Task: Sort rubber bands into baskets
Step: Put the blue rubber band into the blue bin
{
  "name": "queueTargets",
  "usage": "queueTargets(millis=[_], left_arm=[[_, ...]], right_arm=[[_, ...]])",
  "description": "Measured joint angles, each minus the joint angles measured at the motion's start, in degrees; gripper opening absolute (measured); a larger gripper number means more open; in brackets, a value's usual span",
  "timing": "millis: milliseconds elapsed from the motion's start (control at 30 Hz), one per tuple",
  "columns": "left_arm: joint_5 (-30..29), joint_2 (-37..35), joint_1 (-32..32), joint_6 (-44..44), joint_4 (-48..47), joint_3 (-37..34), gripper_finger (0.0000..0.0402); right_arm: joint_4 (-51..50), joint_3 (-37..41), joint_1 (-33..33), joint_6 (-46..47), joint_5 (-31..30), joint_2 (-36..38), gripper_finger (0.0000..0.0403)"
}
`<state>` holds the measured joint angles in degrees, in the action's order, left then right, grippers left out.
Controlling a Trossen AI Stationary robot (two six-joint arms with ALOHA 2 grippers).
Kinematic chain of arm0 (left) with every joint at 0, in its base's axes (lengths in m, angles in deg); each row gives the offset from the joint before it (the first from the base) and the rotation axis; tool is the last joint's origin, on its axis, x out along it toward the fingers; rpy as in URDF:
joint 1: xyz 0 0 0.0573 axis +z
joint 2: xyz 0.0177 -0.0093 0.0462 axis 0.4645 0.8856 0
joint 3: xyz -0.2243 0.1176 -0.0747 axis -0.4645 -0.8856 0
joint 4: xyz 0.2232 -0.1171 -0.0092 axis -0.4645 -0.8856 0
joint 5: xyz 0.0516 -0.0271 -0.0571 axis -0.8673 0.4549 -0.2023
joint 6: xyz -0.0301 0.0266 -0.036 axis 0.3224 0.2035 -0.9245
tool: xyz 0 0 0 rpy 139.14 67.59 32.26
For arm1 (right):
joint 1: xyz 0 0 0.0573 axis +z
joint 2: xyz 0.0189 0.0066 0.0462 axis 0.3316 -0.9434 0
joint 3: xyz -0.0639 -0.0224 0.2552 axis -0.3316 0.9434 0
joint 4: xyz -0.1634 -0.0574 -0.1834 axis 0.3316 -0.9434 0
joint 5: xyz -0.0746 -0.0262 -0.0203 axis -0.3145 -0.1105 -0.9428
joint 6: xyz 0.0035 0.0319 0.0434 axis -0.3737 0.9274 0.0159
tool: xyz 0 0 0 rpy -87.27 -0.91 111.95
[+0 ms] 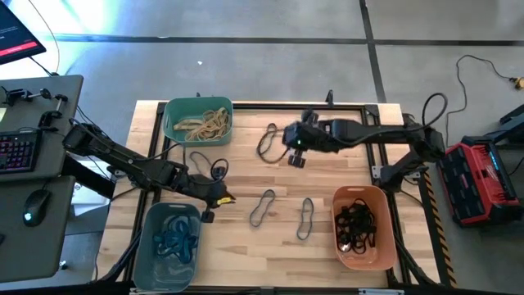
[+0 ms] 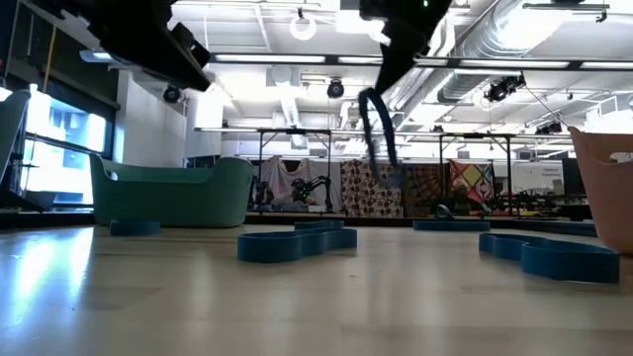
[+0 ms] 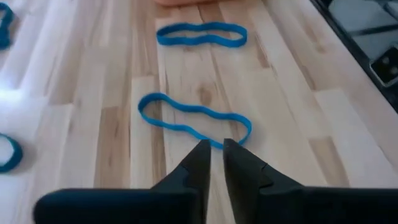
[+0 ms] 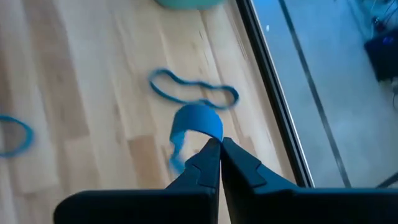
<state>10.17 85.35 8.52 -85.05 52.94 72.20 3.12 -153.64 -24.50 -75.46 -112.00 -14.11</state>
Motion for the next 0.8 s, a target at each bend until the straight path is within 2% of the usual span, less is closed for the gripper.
queueTargets(millis=[100,267,467,800], left_arm=[[-0.5,0.0,0.0,0.0,1.6,0.0,0.0058],[-1.4,0.0,0.0,0.0,5.5,0.0,0.0098],[-3.8,0.0,0.0,0.1,10.0,0.0,0.0134],[-5.4,0.1,0.2,2.6,18.9,0.0,0.0181]], right_arm=[[2.5,0.0,4.3,1.5,-2.3,0.0,0.0],[9.1,0.0,10.8,2.6,-2.8,-0.2,0.0],[17.2,0.0,17.9,2.5,-7.0,-1.3,0.0],[26.4,0.0,24.7,1.7,-12.9,-5.2,0.0]])
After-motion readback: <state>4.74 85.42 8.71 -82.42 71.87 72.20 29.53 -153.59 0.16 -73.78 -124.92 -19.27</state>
